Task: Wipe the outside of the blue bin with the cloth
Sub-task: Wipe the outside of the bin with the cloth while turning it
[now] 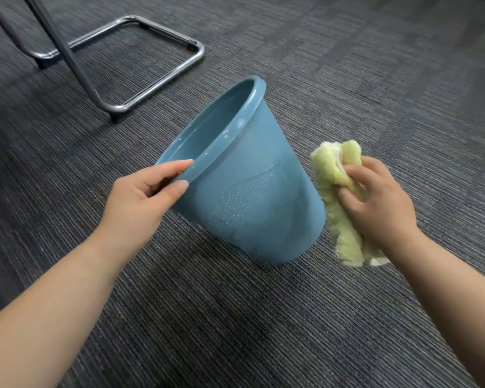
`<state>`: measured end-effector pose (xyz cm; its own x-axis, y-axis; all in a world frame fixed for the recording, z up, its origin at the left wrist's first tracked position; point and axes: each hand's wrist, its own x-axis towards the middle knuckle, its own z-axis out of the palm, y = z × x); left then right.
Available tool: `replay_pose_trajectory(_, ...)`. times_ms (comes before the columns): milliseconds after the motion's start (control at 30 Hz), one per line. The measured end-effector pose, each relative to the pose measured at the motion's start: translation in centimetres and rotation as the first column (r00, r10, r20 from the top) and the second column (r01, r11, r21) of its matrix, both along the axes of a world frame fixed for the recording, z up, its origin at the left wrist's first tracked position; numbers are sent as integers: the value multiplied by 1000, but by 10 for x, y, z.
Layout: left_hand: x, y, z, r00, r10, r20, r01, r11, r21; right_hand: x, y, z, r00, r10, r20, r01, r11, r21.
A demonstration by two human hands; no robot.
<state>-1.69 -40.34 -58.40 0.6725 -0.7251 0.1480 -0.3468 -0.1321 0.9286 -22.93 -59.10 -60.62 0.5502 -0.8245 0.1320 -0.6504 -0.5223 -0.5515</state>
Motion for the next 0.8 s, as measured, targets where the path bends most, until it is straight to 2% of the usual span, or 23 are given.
replay_pose_trajectory(67, -3, -3, 0, 996, -51, -67, 50, 999, -19, 12, 6, 11, 997, 73, 40, -71, 996, -46)
replay_pose_trajectory(200, -6, -3, 0, 989, -115, -91, 113, 993, -24, 33, 19, 30, 978, 191, 84, -177, 973, -145)
replay_pose_trajectory(500, -5, 1, -2, 990, -94, -106, 90, 995, -47, 41, 54, 41, 916, 402, -10, -387, 874, -294)
replay_pose_trajectory(567, -4, -1, -1, 990, -93, -106, 89, 995, -45, 41, 47, 41, 922, 387, -15, -376, 884, -278)
replay_pose_trajectory(700, -4, -4, -1, 990, -109, -94, 105, 994, -43, 39, 31, 30, 977, 214, 4, -211, 963, -167)
replay_pose_trajectory(800, -5, -5, -3, 991, -105, -83, 101, 993, -56, 38, 36, 25, 976, 216, 12, -210, 957, -202)
